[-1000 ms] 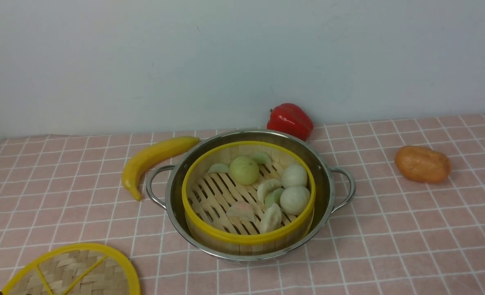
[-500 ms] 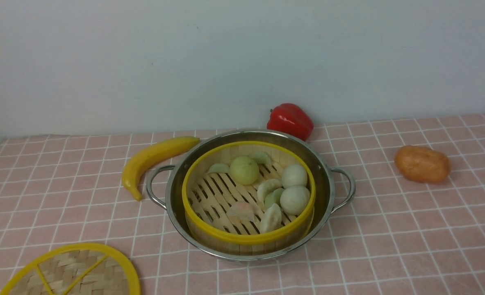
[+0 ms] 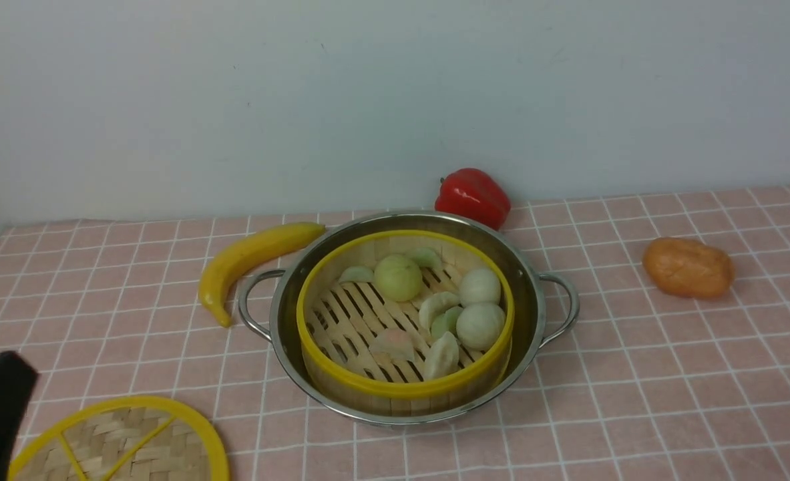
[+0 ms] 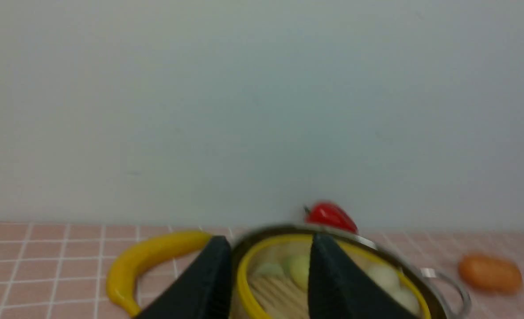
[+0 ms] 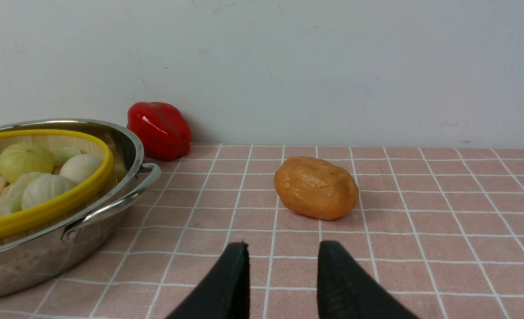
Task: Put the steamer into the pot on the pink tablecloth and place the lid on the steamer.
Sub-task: 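Grasp the bamboo steamer lid lying on the table by its centre knob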
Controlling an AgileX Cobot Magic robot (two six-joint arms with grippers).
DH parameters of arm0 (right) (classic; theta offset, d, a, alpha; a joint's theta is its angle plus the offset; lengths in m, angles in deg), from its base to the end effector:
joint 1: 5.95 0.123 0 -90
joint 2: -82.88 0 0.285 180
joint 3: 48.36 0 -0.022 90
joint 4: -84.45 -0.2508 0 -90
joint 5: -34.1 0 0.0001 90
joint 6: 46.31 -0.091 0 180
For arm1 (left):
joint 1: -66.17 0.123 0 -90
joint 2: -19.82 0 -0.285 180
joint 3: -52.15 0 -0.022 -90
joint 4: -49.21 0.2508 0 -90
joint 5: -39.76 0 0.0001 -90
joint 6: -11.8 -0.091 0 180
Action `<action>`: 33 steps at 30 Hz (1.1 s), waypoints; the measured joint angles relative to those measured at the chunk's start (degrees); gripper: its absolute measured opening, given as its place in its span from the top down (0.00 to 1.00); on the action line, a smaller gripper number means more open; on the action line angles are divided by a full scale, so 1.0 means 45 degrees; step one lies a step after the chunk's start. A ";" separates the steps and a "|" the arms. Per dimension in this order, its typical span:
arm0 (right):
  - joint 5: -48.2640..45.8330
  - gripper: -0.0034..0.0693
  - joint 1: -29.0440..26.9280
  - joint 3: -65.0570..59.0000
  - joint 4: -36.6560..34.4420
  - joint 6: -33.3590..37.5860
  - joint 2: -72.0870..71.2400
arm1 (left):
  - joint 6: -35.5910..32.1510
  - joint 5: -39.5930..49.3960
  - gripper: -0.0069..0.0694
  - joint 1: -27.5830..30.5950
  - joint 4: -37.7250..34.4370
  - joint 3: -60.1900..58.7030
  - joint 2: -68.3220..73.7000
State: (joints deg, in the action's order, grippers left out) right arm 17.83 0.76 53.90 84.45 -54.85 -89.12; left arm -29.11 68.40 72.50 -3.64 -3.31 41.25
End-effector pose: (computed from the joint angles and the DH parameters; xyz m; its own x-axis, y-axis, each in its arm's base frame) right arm 0.0549 0.0065 0.1842 -0.2217 0.1234 -0.9673 -0.0849 0.9857 0.1452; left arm 0.0612 -0.0283 0.2978 -0.1280 -0.1482 -0.9806 0.2606 0.9490 -0.1774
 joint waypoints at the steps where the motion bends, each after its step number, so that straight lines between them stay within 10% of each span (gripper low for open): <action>1: 0.0000 0.62 0.0000 0.0000 0.0000 0.0000 0.0000 | -0.0136 0.0866 0.59 0.0000 0.0356 0.0391 0.0432; 8: 0.0000 0.62 0.0000 0.0000 0.0000 -0.0104 0.0000 | 0.2496 0.6453 0.59 0.0000 0.6299 0.3862 0.5827; 15: 0.0000 0.62 0.0000 0.0000 0.0000 -0.0297 0.0000 | 0.7077 0.6960 0.59 0.0000 1.0186 0.5264 1.0299; 33: -0.0012 0.62 0.0000 0.0000 0.0000 -0.0334 0.0000 | 0.8956 0.5932 0.59 0.0000 1.1201 0.5748 1.6305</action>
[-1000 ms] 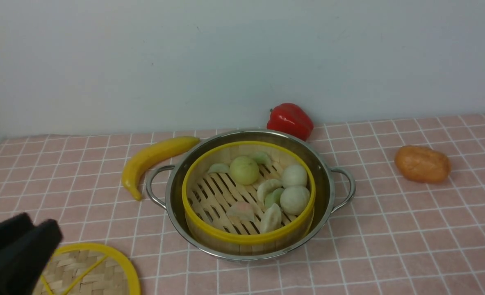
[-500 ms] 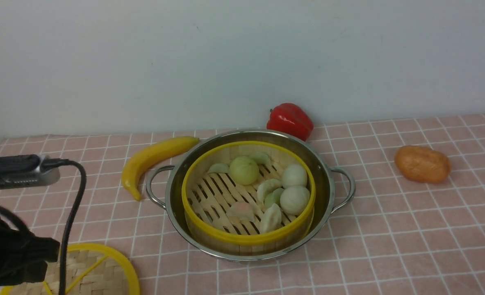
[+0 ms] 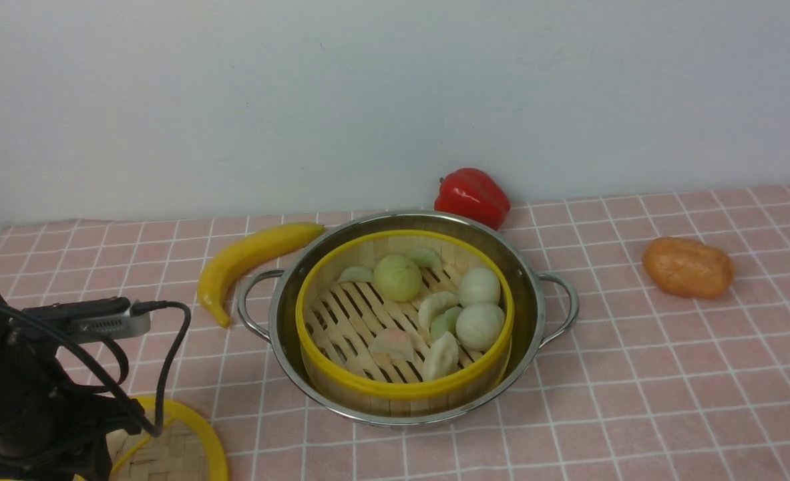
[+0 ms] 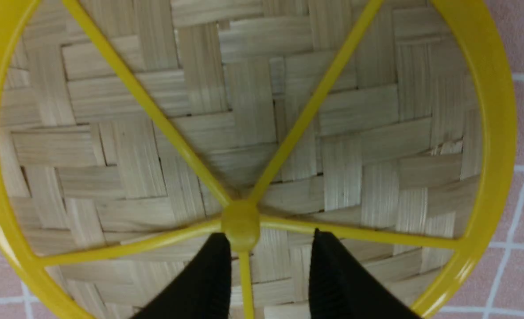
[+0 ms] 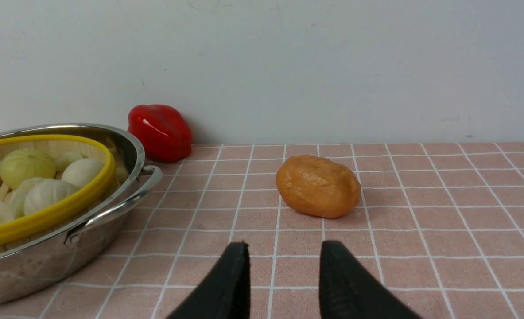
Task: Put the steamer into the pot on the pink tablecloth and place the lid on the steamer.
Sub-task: 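Grasp the bamboo steamer lid lying on the table by its centre knob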
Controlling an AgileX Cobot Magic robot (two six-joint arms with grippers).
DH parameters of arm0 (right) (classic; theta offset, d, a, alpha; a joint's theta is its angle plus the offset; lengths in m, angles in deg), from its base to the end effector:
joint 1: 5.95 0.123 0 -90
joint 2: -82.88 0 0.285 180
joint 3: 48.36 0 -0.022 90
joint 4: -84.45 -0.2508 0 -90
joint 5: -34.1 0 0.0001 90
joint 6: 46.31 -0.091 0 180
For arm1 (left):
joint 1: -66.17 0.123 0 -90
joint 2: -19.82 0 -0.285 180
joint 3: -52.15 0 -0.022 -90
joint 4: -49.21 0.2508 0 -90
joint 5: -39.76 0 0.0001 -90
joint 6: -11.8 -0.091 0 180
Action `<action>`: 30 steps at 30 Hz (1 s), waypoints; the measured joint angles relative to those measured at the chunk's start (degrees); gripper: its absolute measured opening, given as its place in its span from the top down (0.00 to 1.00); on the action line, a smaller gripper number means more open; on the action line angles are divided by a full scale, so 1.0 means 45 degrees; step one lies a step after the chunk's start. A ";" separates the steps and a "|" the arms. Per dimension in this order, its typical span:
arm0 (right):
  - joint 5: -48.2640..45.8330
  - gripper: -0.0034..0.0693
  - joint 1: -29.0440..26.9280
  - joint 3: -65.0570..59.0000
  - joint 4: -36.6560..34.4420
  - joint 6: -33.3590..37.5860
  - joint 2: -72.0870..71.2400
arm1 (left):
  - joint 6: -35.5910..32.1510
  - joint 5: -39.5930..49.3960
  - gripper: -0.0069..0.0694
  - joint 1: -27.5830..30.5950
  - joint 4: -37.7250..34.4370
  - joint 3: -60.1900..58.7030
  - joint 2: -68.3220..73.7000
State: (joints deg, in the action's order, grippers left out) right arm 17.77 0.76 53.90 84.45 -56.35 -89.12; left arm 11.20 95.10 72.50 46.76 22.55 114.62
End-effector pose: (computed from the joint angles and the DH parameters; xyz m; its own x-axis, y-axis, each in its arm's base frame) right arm 0.0548 0.0065 0.1841 -0.2249 0.1491 -0.9629 -0.0788 0.9822 0.1705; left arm 0.2424 0.0237 0.1925 -0.9923 -0.1240 -0.0045 -0.1238 0.9917 -0.0352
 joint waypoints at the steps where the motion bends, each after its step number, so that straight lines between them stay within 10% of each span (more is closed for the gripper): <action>1: 0.0000 0.62 0.0000 0.0000 0.0000 0.0000 0.0000 | 0.0032 -0.0080 0.59 0.0000 0.0000 0.0000 0.0056; 19: 0.0000 0.62 0.0000 0.0000 0.0000 0.0000 -0.0062 | 0.1391 -0.0106 0.62 0.0000 0.0912 0.0013 0.1492; 22: 0.0000 0.62 0.0000 0.0000 0.0000 -0.0061 -0.0062 | 0.1124 -0.0092 0.76 0.0000 0.0810 0.0098 0.1556; 30: 0.0000 0.62 0.0000 0.0000 0.0000 -0.0092 -0.0062 | -0.0570 0.0475 0.76 0.0000 0.1408 0.0415 0.1122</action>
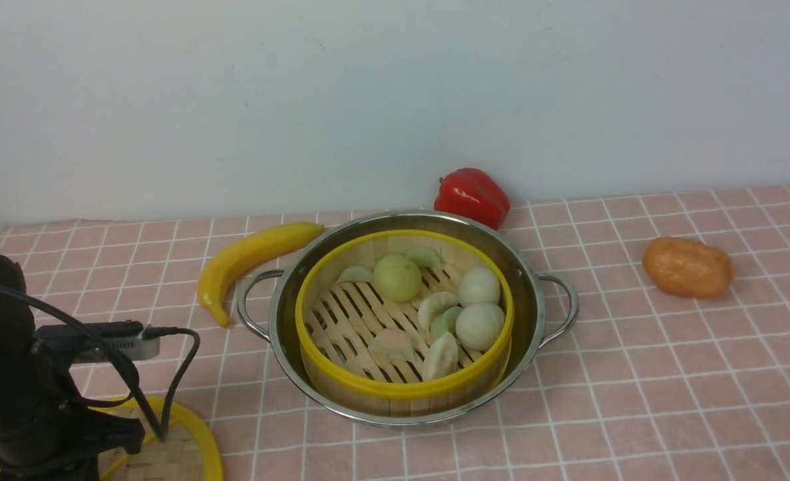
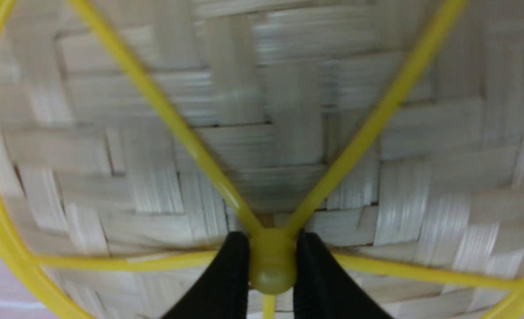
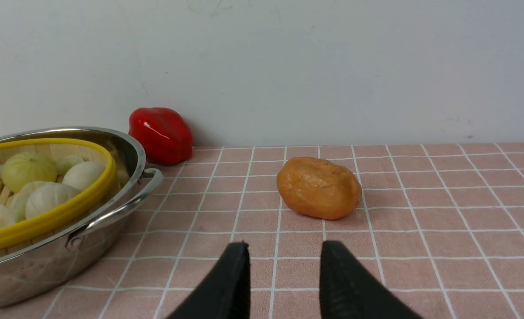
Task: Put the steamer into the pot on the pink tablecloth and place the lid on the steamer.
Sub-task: 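Grasp the bamboo steamer lid lying on the table by its centre knob, then place the yellow bamboo steamer lid onto the steamer in the pot with the left gripper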
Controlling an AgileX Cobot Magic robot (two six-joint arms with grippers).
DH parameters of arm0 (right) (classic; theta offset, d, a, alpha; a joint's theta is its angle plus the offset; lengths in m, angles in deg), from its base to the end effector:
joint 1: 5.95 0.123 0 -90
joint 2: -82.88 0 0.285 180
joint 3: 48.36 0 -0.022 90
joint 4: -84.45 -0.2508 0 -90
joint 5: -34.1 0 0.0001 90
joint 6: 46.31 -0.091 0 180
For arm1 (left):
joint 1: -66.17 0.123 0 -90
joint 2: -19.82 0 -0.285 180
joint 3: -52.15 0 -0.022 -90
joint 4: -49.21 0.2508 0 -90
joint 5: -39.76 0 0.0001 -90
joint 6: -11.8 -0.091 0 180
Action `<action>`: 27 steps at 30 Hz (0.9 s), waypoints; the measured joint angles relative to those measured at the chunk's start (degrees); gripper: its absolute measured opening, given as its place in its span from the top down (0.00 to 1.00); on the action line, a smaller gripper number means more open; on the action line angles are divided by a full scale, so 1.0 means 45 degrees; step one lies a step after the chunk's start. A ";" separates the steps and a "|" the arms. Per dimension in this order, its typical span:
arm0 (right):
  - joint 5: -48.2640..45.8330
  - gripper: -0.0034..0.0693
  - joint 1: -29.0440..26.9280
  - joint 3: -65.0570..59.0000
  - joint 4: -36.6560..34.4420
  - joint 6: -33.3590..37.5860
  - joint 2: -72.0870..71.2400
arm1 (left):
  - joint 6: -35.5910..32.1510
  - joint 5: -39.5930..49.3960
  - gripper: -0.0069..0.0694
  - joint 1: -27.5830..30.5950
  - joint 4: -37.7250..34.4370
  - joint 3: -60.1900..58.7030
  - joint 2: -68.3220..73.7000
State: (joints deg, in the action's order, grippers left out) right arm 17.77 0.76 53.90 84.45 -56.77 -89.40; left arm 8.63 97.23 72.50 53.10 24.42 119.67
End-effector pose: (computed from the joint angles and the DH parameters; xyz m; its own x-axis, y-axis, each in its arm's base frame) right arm 0.0545 0.0064 0.1844 -0.2208 0.1568 -0.9626 -0.0781 0.9810 0.1777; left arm 0.2508 0.0331 0.1778 -0.9956 -0.0183 0.0918 -0.0138 0.9987 0.0488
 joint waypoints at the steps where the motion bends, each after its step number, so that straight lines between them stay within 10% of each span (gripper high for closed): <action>1: 0.0000 0.62 0.0000 0.0000 0.0000 0.0000 0.0000 | 0.0000 0.0060 0.76 0.0000 0.0060 0.0041 0.0000; 8: 0.0000 0.62 0.0000 0.0000 0.0000 0.0000 0.0000 | -0.1843 -0.0232 0.76 -0.0090 0.0341 0.3187 -0.1748; 18: 0.0000 0.62 0.0000 0.0000 0.0000 -0.0024 0.0000 | -0.9837 0.0398 0.76 -0.3622 -0.4378 0.6822 -0.0319; 27: 0.0000 0.62 0.0000 0.0000 0.0000 -0.0024 0.0000 | -0.7886 0.2053 0.76 -0.7002 -0.0564 1.0134 0.2481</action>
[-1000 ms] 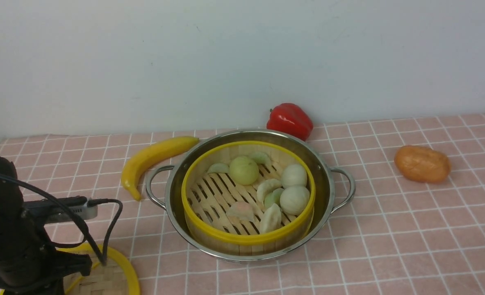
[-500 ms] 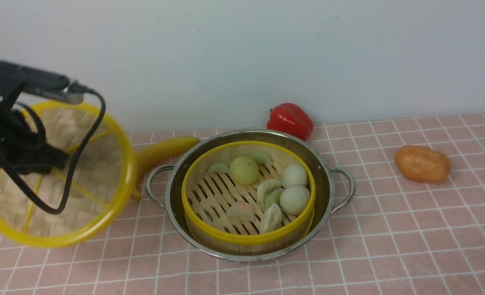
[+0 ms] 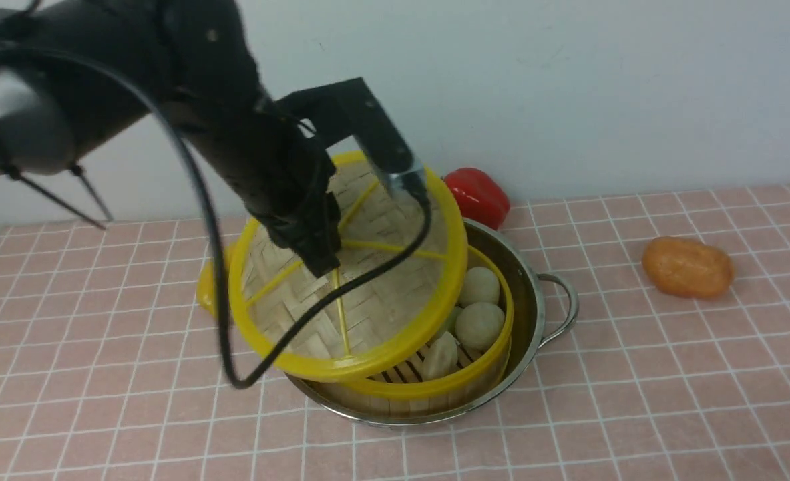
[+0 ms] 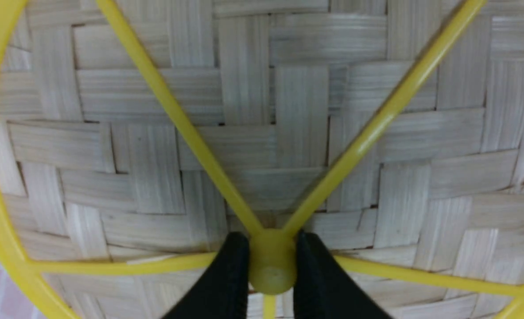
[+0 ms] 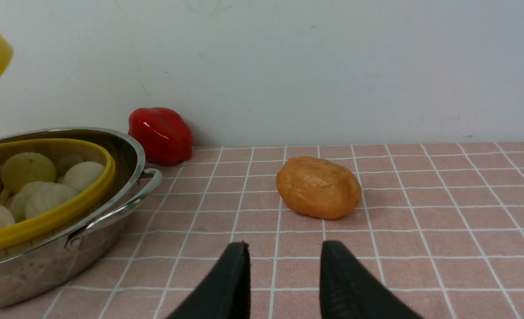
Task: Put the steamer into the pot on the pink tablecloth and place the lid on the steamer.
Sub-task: 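Place the yellow bamboo steamer lid onto the steamer in the pot with the left gripper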
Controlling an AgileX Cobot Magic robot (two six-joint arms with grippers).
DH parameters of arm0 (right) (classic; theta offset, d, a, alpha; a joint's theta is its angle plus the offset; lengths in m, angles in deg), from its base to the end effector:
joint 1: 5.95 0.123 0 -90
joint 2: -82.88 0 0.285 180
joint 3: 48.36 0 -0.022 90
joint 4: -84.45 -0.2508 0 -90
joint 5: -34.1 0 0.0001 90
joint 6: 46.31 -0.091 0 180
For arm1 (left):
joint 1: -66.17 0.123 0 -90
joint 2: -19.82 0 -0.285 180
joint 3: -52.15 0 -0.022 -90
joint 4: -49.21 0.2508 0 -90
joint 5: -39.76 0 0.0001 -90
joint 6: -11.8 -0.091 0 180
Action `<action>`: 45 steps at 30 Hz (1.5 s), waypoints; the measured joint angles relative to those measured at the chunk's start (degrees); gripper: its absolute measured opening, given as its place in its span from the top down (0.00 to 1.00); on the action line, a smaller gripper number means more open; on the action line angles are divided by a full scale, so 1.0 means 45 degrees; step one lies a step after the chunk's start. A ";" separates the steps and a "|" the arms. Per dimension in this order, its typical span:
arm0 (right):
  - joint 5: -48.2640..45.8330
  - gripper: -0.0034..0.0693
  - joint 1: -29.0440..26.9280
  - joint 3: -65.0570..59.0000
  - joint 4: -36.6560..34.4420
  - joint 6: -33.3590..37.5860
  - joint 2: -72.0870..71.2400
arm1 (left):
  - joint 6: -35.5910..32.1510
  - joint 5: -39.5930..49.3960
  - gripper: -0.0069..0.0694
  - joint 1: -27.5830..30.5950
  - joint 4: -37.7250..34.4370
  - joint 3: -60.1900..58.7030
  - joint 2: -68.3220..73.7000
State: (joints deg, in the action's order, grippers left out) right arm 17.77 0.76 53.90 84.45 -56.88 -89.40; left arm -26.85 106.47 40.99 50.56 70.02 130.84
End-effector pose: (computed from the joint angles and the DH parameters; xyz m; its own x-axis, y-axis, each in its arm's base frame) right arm 0.0545 0.0064 0.1844 -0.2209 0.1587 -0.9623 -0.0776 0.9807 0.1796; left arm 0.3493 -0.1621 0.3118 -0.3941 0.8833 -0.2541 0.8613 0.4514 0.2333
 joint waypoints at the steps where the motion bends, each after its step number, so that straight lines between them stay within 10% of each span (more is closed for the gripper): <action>1: 0.0000 0.62 0.0000 0.0000 0.0000 -0.0006 0.0000 | 0.0593 0.0290 0.76 -0.0300 0.0541 0.0697 0.0441; 21: -0.0034 0.62 0.0000 0.0000 0.0000 -0.0209 0.0000 | 0.4142 0.0731 0.76 -0.1223 0.0076 0.2204 0.1242; 45: -0.0034 0.62 0.0000 0.0000 0.0000 -0.0221 0.0000 | 0.2703 0.0794 0.76 -0.1270 0.1092 0.1847 0.2273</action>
State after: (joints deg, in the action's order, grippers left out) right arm 17.62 0.76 53.90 84.45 -57.87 -89.40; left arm -14.69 110.05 35.28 55.47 78.34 141.07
